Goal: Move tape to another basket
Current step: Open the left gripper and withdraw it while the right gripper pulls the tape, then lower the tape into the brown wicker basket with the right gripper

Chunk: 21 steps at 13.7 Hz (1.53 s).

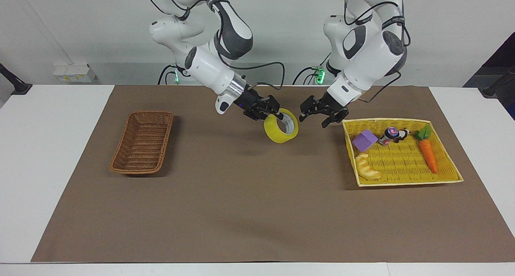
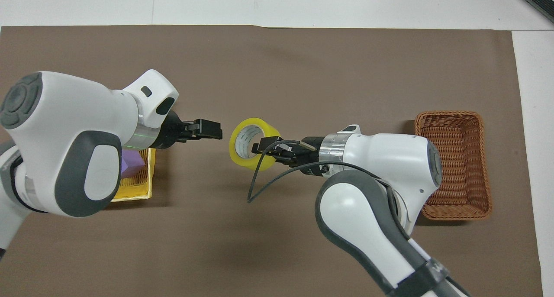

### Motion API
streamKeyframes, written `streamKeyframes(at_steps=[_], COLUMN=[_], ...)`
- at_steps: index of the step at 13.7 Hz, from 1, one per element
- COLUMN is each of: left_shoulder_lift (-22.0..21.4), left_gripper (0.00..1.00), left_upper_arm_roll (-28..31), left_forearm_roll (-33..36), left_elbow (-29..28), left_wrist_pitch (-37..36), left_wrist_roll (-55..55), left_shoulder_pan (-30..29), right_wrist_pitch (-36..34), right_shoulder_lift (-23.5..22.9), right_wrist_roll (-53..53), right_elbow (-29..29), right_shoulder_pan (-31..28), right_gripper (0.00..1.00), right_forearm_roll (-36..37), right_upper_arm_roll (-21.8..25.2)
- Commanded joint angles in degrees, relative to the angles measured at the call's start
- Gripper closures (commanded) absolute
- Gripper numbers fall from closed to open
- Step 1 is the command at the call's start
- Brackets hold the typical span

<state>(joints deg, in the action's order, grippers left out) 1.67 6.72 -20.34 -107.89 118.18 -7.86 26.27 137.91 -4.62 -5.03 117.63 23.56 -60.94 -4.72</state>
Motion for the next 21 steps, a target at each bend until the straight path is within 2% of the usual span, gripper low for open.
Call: streamKeyframes(at_steps=[1,4,7,9,14,18,21], left_shoulder_lift=[-0.09,0.08,0.35,0.17,0.08,0.00,-0.53], left_gripper=[0.00,0.00,0.00,0.00,0.00,0.00,0.00], left_upper_arm_roll=[-0.13,-0.13,-0.22,-0.04,0.40,0.05,-0.04], left_forearm_roll=[7.39,13.11,20.50,20.60,20.51,20.16,19.81], left_elbow=[2.67,6.71,14.00,19.00,27.46,28.96,28.70], left_wrist_pitch=[-0.67,-1.37,-8.20,-13.13,-29.83,-32.22,-33.62], left_wrist_roll=[3.10,8.46,13.73,18.74,23.74,26.58,26.32], left_shoulder_pan=[-4.02,-10.08,-15.45,-18.17,-22.13,-23.81,-23.90], right_wrist_pitch=[-7.89,-18.69,-29.42,-33.65,-37.53,-38.59,-38.07], right_shoulder_lift=[1.71,1.54,1.81,1.89,4.35,5.40,9.09], right_wrist_roll=[-2.61,-5.87,-6.05,-6.05,-6.05,-7.97,-7.02], right_elbow=[-1.43,-6.78,-11.70,-14.17,-14.97,-13.75,-8.13], right_shoulder_pan=[-5.52,-11.93,-17.47,-20.37,-24.52,-27.23,-31.36], right_gripper=[1.00,1.00,1.00,1.00,1.00,1.00,1.00], right_forearm_roll=[5.80,13.98,20.57,25.32,38.67,50.02,53.64], right_upper_arm_roll=[0.15,0.07,0.15,0.24,0.24,0.16,-0.02])
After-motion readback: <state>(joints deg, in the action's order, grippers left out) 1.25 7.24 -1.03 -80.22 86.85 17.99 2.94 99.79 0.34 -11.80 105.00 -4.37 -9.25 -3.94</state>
